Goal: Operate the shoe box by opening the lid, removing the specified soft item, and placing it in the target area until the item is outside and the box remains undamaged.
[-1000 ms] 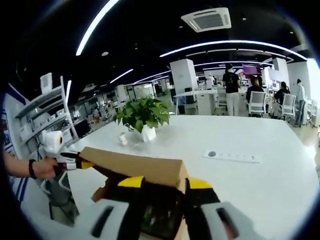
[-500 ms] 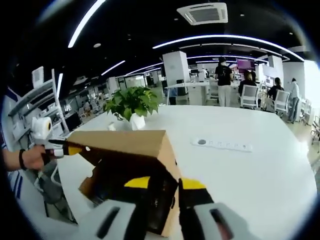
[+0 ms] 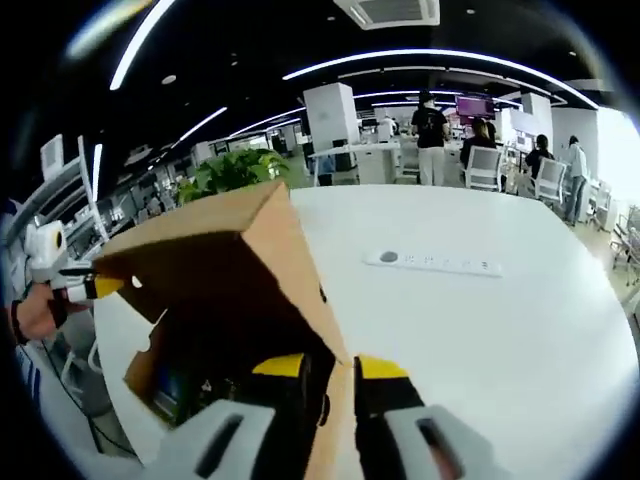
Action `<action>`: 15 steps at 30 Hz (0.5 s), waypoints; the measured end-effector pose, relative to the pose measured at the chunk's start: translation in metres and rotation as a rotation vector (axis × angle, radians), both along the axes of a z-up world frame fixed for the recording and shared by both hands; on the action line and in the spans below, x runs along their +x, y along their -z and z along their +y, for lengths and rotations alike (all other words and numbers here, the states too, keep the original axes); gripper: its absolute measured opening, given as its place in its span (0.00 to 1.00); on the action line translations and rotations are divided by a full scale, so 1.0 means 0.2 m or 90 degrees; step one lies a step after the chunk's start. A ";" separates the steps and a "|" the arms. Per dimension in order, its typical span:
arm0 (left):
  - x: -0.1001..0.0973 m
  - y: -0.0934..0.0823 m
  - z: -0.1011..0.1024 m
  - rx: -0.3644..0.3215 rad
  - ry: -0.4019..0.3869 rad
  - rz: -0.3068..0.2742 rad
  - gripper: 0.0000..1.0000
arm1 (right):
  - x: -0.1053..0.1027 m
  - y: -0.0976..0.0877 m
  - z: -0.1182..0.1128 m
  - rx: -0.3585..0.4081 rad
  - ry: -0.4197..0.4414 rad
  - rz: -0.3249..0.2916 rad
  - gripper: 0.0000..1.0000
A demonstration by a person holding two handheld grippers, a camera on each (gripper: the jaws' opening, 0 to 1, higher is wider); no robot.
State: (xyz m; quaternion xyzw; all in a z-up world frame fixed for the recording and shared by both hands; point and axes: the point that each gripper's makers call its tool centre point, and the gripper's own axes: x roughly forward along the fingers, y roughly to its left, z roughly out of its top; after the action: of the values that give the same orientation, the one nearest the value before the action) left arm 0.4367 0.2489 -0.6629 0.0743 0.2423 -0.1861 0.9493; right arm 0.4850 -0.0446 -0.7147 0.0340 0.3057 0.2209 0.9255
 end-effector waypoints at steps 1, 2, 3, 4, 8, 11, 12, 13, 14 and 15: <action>0.00 0.00 0.00 0.000 0.000 0.000 0.09 | 0.01 0.00 0.00 0.001 0.000 0.000 0.14; 0.01 0.00 0.00 0.000 0.000 0.000 0.08 | 0.02 0.00 0.01 0.002 0.001 0.000 0.14; 0.01 0.00 0.00 -0.002 -0.001 0.000 0.08 | 0.03 0.00 0.02 0.006 -0.001 -0.002 0.13; 0.01 0.00 0.00 -0.003 -0.001 -0.001 0.08 | 0.05 -0.01 0.03 0.007 -0.003 -0.004 0.13; 0.03 -0.01 0.01 -0.005 -0.003 -0.001 0.08 | 0.08 -0.03 0.06 0.002 -0.010 -0.016 0.08; 0.04 -0.01 0.01 -0.006 -0.005 -0.001 0.07 | 0.10 -0.03 0.06 -0.003 -0.012 -0.021 0.00; 0.05 -0.02 0.01 -0.006 -0.006 -0.001 0.07 | 0.10 -0.03 0.06 -0.005 -0.011 -0.021 0.00; 0.05 -0.02 0.01 -0.009 -0.008 -0.001 0.07 | 0.10 -0.03 0.06 -0.007 -0.009 -0.023 0.00; 0.06 -0.02 0.02 -0.012 -0.009 -0.001 0.07 | 0.11 -0.04 0.06 -0.008 -0.008 -0.027 0.00; 0.06 -0.02 0.02 -0.014 -0.012 -0.002 0.07 | 0.11 -0.05 0.07 -0.012 -0.010 -0.030 0.00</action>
State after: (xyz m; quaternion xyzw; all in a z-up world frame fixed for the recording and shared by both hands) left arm 0.4491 0.2523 -0.6591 0.0620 0.2395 -0.1800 0.9521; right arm 0.5079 -0.0311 -0.7054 0.0177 0.2865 0.2258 0.9309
